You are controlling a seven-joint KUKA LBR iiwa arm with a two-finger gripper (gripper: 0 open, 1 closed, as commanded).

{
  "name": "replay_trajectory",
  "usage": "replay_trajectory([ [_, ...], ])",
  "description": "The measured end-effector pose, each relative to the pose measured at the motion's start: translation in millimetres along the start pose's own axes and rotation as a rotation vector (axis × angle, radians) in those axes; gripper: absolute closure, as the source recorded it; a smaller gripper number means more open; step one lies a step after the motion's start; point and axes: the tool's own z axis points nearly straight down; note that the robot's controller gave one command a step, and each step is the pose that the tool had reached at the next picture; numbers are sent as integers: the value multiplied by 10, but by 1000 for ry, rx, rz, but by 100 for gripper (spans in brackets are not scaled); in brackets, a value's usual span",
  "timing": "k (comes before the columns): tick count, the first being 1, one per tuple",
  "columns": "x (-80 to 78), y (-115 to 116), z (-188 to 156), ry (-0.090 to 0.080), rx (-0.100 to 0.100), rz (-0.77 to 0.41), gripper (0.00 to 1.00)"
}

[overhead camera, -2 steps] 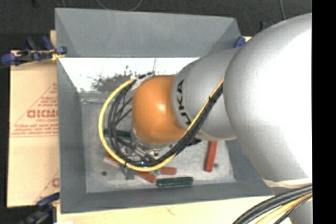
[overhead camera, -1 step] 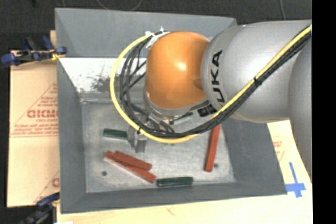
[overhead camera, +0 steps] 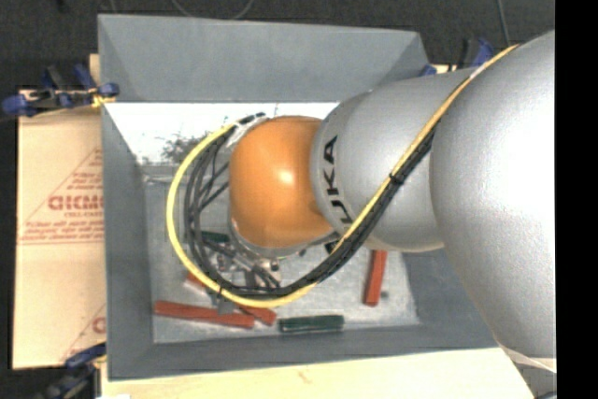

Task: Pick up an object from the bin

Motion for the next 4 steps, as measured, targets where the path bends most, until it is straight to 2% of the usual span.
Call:
replay_trajectory([
  [1,68,185,268,-4,0,-16,100],
  [2,-196,310,-840,-17,-4,-31,100],
  [3,-176,300,-790,-8,0,-33,0],
  [4,-298,42,898,-1,2,-280,0],
])
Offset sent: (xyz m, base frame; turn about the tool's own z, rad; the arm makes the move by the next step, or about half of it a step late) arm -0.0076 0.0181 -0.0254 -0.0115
